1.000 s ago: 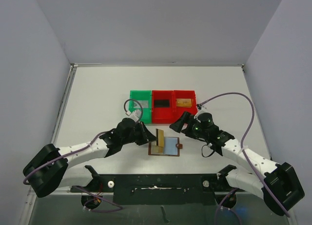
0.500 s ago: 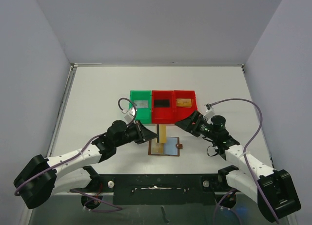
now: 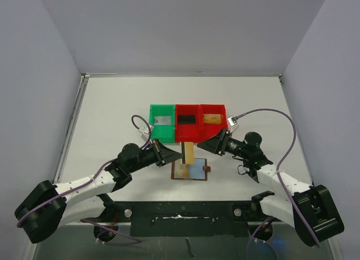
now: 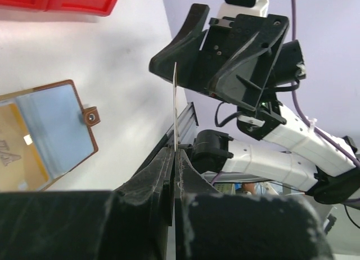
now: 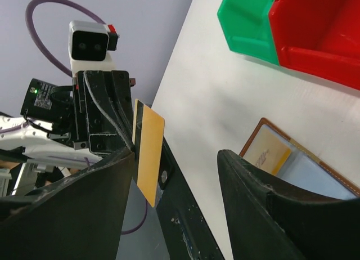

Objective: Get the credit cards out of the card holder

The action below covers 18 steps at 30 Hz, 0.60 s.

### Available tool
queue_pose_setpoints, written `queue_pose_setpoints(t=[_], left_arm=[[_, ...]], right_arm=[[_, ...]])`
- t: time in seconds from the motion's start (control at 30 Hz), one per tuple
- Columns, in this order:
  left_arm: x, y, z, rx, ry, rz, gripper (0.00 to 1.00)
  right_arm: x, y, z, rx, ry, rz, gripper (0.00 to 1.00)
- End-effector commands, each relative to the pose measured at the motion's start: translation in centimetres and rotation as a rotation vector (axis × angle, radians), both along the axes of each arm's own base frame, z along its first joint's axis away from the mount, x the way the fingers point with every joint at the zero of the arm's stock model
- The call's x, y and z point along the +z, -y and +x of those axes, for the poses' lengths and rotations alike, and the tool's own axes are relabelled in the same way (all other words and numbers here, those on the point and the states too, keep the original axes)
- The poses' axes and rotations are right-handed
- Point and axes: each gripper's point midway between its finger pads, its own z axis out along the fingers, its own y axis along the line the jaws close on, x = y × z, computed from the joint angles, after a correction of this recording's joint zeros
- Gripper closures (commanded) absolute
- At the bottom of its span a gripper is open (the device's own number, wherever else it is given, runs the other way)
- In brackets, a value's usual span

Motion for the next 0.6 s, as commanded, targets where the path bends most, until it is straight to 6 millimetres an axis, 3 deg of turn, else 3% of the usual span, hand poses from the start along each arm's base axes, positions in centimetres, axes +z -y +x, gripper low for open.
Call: queue_pose_setpoints(t=[0.0,0.57], left_arm=[[5.0,0.5,0.0,-0.029,0.107,-0.138,1.00],[6.5,0.8,-0.5,-0.062,0.122,-0.209,1.00]], right_arm=[[3.2,-0.9,-0.6,0.084,0.117,0.061,0.39],[4.8,-2.9,-2.7,0.210,0.153,0.113,0.59]])
